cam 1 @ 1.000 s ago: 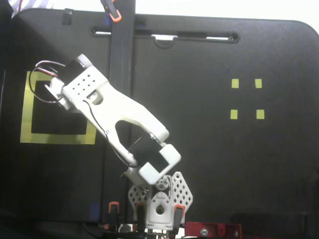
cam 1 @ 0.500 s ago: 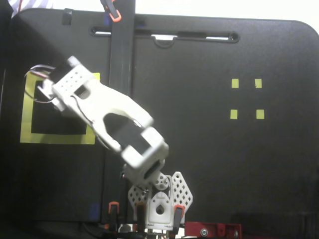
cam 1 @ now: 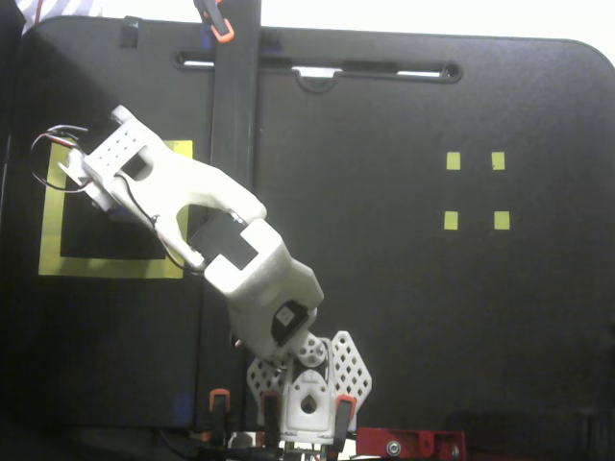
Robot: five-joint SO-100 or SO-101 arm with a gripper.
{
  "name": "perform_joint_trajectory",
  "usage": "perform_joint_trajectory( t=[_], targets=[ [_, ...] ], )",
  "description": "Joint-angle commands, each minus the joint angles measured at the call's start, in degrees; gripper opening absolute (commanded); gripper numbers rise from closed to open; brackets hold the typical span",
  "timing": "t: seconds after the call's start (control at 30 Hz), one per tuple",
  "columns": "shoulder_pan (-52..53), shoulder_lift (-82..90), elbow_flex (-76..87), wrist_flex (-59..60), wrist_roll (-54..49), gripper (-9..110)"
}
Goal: Grasp the block and place it in the designated area.
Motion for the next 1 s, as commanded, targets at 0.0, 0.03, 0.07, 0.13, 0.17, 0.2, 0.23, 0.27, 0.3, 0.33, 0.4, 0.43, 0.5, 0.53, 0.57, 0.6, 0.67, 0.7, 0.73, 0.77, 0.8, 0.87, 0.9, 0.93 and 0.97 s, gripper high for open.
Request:
perform_joint_trajectory(
  t=[0.0, 0.03, 0.07, 0.13, 0.17, 0.2, 0.23, 0.27, 0.3, 0.33, 0.4, 0.43, 0.5, 0.53, 0.57, 0.6, 0.67, 0.7, 0.73, 0.77, 0.8, 0.87, 0.9, 0.93, 0.97],
  targets=[
    [-0.5, -0.3, -1.4, -1.1, 0.4, 19],
    [-0.5, -0.1, -1.4, -0.9, 0.4, 19],
    [-0.6, -0.1, -1.4, -0.8, 0.4, 19],
    [-0.7, -0.1, -1.3, -0.4, 0.4, 19],
    [-0.9, -0.1, -1.3, -0.3, 0.4, 19],
    [-1.0, 0.0, -1.3, -0.1, 0.4, 19],
    [-1.1, 0.1, -1.2, 0.3, 0.5, 19],
    [-1.4, 0.3, -1.2, 0.4, 0.9, 19],
    [-1.7, 0.4, -1.1, 0.4, 1.4, 19],
    [-2.1, 0.4, -1.1, 0.4, 1.9, 19],
    [-2.8, 0.5, -1.1, 0.5, 2.5, 19],
    [-3.0, 0.6, -1.0, 0.8, 2.6, 19],
    [-3.2, 0.8, -0.8, 1.1, 2.6, 19],
    [-3.2, 1.0, -0.8, 1.3, 2.6, 19],
    [-3.1, 1.1, -0.8, 1.6, 2.5, 19],
    [-3.0, 1.2, -0.8, 1.6, 2.5, 19],
    [-2.9, 1.2, -0.8, 1.7, 2.3, 19],
    [-2.9, 1.2, -0.8, 1.7, 2.3, 19],
    [-2.8, 1.2, -0.8, 1.8, 2.3, 19],
    [-2.8, 1.3, -0.8, 1.8, 2.2, 21],
    [-2.7, 1.3, -0.8, 2.0, 2.2, 23],
    [-2.5, 1.4, -0.8, 2.1, 2.2, 28],
    [-2.3, 1.4, -0.8, 2.1, 2.2, 30],
    [-2.2, 1.4, -0.8, 2.0, 2.2, 32],
    [-2.0, 1.5, -0.8, 2.1, 1.9, 34]
  ],
)
